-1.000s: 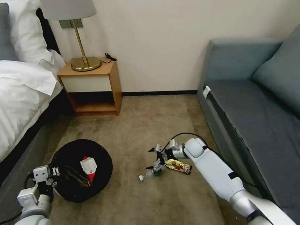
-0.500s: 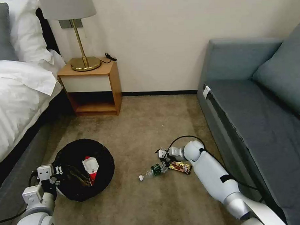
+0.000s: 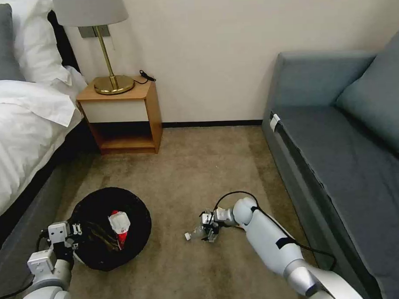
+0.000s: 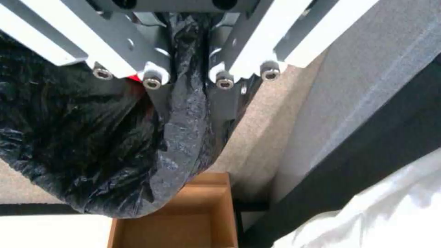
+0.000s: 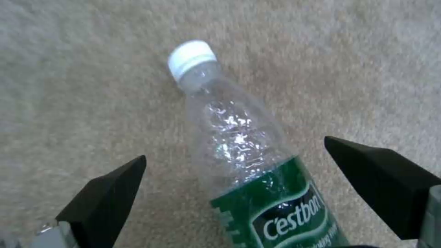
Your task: Pick up the trash bin, then pick up the garbage on the floor and place it into the trash bin.
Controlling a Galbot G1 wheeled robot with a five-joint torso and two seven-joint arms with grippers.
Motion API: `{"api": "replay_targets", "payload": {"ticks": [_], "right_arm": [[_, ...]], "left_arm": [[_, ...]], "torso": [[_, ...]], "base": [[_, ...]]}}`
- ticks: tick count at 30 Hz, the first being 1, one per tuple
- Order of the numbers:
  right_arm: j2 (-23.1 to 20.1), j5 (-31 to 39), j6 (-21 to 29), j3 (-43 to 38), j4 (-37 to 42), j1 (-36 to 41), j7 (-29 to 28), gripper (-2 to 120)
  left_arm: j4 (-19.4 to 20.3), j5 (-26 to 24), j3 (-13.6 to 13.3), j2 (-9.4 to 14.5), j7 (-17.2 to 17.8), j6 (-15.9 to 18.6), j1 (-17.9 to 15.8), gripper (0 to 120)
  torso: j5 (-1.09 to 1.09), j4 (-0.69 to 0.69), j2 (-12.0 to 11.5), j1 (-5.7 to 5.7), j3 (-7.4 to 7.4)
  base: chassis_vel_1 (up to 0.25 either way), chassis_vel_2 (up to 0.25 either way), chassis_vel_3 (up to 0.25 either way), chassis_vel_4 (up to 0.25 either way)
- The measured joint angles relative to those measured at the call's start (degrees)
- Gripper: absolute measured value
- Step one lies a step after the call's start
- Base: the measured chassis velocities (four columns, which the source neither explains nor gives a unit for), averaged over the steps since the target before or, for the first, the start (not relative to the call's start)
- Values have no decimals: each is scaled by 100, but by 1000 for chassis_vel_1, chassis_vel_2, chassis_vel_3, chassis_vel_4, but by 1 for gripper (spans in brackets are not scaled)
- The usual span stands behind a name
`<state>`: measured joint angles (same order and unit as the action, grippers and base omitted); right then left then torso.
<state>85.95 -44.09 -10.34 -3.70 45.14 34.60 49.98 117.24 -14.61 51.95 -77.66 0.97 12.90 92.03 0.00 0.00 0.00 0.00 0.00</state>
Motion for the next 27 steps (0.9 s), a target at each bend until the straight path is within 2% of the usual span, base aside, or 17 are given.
{"api": "replay_targets", "payload": {"ticks": [4, 8, 9, 11, 13, 14, 19, 23, 27], "right_arm": [[106, -142, -20, -66, -239, -61, -156, 99], [113, -199, -38, -92, -301, -66, -173, 84], [113, -199, -38, -92, -301, -66, -173, 84], [82, -214, -59, -95, -302, -28, -172, 72], [66, -230, -79, -113, -303, -6, -170, 64], [66, -230, -79, -113, -303, -6, -170, 64], [55, -251, -148, -189, -310, 25, -164, 41], [48, -248, -160, -219, -273, 56, -150, 34], [29, -223, -163, -232, -201, 79, -118, 34]], "left_arm": [[-22, -4, -1, -12, -11, -20, -4, 4], [-60, -14, -3, -18, -15, -40, -23, 4], [-60, -14, -3, -18, -15, -40, -23, 4], [-83, -21, -9, -21, -20, -54, -27, 4], [-94, -23, -12, -22, -23, -64, -28, 4], [-94, -23, -12, -22, -23, -64, -28, 4], [-98, -24, -14, -22, -26, -80, -15, 4], [-75, -27, -14, -28, -28, -81, -3, 4], [-39, -28, -11, -35, -28, -81, 14, 4]], "torso": [[0, 0, 0, 0, 0], [0, 0, 0, 0, 0], [0, 0, 0, 0, 0], [0, 0, 0, 0, 0], [1, -1, 0, 0, 0], [1, -1, 0, 0, 0], [1, 0, 0, 0, 0], [1, 0, 0, 0, 0], [0, -1, 0, 0, 0]], "base": [[0, 0, 0, 0], [0, 0, 0, 0], [0, 0, 0, 0], [0, 0, 0, 0], [0, 0, 0, 0], [0, 0, 0, 0], [0, 0, 0, 0], [0, 0, 0, 0], [0, 0, 0, 0]]}}
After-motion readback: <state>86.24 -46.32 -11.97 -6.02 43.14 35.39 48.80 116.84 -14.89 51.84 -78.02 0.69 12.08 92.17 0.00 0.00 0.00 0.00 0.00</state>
